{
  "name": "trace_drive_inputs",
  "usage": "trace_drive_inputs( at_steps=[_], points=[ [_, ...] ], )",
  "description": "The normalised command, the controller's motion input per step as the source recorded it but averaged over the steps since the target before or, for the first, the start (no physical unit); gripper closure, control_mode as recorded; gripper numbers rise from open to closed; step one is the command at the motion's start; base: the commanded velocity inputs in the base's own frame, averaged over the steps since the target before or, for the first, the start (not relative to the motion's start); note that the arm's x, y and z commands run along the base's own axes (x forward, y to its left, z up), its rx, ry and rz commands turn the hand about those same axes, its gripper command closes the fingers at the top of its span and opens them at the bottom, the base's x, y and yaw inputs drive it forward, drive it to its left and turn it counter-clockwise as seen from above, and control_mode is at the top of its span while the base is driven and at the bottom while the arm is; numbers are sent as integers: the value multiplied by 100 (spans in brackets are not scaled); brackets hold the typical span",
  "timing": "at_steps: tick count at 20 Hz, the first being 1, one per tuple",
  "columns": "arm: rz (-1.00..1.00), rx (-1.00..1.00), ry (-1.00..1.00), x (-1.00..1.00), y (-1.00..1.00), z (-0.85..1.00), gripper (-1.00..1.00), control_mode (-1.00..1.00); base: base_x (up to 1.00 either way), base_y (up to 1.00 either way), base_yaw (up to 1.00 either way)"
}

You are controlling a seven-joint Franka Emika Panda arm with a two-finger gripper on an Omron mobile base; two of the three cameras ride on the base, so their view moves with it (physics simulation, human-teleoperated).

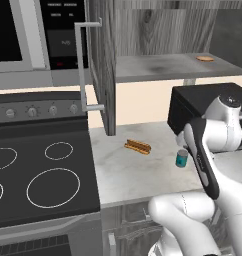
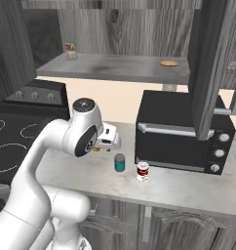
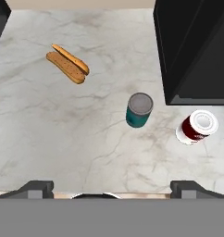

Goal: Pick the cans from the counter and place them in their designated side in the cabinet.

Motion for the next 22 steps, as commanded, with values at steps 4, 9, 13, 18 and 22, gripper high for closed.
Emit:
trace_drive_inputs(
  at_steps=[4, 9, 13, 18, 22],
  points=[
    [0, 0, 0, 0, -10, -18, -100, -100, 0, 0, 0],
    [0, 0, 0, 0, -11, -17, -100, -100, 0, 0, 0],
    [0, 0, 0, 6, -10, -14, -100, -100, 0, 0, 0],
    [0, 0, 0, 9, -7, -12, -100, -100, 0, 0, 0],
    [0, 0, 0, 12, -5, -10, -100, -100, 0, 0, 0]
  ],
)
